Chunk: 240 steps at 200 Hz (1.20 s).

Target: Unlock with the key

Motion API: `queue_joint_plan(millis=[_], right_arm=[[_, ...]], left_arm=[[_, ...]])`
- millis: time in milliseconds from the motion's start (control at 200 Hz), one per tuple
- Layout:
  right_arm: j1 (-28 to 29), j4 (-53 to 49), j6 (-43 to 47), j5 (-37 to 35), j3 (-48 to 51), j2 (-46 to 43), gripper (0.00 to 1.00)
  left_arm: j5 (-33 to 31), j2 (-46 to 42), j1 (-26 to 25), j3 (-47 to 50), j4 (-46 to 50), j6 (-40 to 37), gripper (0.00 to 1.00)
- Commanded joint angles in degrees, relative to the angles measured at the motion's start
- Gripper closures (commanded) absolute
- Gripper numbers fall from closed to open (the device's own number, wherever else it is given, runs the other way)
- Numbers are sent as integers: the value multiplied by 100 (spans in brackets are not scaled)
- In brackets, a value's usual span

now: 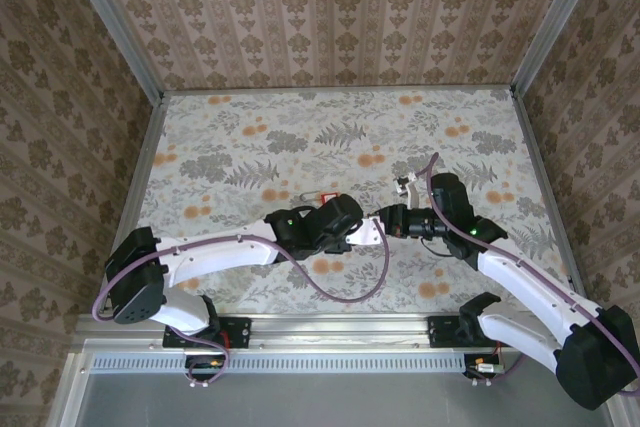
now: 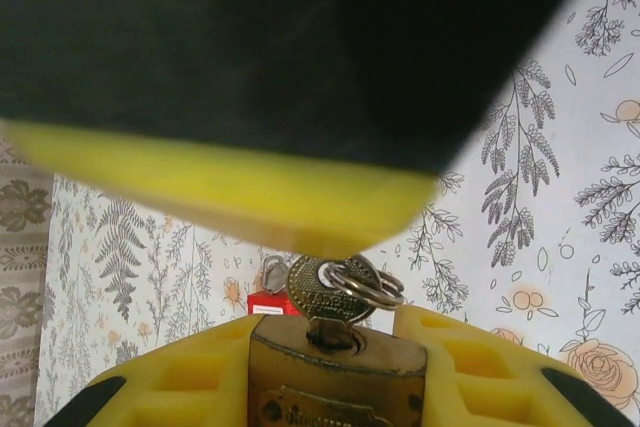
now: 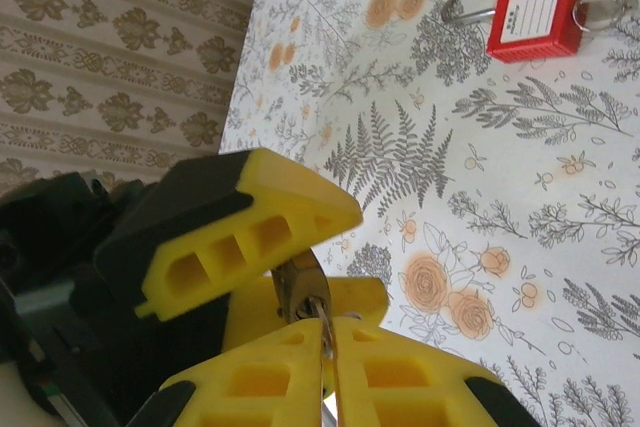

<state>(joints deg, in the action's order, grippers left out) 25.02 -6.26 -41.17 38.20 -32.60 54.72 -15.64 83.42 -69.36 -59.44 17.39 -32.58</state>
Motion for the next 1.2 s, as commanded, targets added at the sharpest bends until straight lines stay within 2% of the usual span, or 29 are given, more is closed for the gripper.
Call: queue_joint_plan(millis=[0, 730, 825, 1000, 1195], right_arm=[[39, 4, 22, 91, 77, 1, 87], [21, 679, -197, 321, 175, 83, 82], [21, 767, -228, 357, 173, 242, 85], [21, 808, -216, 373, 153, 276, 85], [104, 940, -332, 347, 207, 293, 95]], left_arm=[[77, -27, 46, -183, 14, 156, 84], [179, -36, 63, -180, 40, 206, 84], [168, -62, 63, -191, 43, 208, 85], [187, -118, 54, -189, 39, 239, 85], [158, -115, 48, -190, -28, 241, 86]])
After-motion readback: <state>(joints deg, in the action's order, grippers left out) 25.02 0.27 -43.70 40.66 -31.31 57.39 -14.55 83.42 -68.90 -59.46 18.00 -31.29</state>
